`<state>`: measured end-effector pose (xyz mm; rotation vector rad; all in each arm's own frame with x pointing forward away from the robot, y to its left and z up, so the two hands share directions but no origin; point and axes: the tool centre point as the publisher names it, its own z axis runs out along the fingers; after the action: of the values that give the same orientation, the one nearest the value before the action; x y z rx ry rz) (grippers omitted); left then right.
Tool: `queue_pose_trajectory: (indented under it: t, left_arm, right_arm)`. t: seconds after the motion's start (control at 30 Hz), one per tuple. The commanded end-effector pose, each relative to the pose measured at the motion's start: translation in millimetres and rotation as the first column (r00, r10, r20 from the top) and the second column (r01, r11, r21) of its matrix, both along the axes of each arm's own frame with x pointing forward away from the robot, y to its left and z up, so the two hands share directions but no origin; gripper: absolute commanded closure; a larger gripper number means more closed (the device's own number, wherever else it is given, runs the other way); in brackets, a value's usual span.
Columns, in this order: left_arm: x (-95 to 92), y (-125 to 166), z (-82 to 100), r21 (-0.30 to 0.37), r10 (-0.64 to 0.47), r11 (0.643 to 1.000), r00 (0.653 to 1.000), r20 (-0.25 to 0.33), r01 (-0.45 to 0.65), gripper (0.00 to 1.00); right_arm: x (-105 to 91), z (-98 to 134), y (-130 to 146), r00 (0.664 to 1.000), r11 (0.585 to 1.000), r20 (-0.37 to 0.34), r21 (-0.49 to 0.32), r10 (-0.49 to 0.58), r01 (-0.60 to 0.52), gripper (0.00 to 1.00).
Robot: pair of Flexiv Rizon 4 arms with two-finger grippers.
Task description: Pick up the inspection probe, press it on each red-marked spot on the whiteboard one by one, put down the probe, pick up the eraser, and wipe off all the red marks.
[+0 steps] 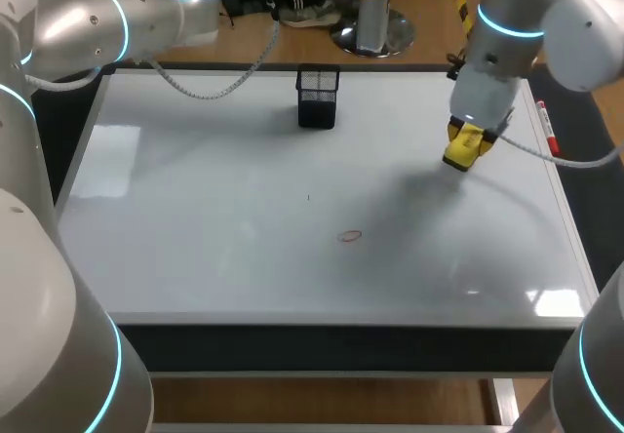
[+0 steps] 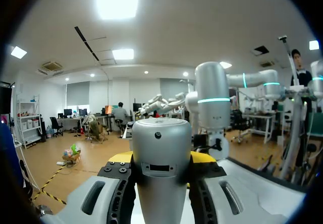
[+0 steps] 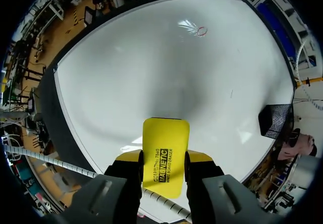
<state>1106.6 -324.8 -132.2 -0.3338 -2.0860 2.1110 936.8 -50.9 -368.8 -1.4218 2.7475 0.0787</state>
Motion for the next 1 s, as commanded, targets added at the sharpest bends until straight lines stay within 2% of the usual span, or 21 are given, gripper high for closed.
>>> queue_pose_trajectory:
  t: [0.03,0.87,1.0]
  left_arm:
    - [2.0,0,0.7,-0.001,-0.006,1.000,1.000,-0.001,0.006,1.00]
    - [2.0,0,0.7,-0.001,-0.006,1.000,1.000,-0.001,0.006,1.00]
    - [-8.8,-3,5.0,0.006,-0.025,1.000,1.000,0.018,0.025,1.00]
  right_arm:
    - [-1.6,1,-2,1.000,1.000,0.004,-0.001,0.003,-0.003,1.00]
    - [-1.6,1,-2,1.000,1.000,0.004,-0.001,0.003,-0.003,1.00]
    - [-1.6,1,-2,1.000,1.000,0.004,-0.001,0.003,-0.003,1.00]
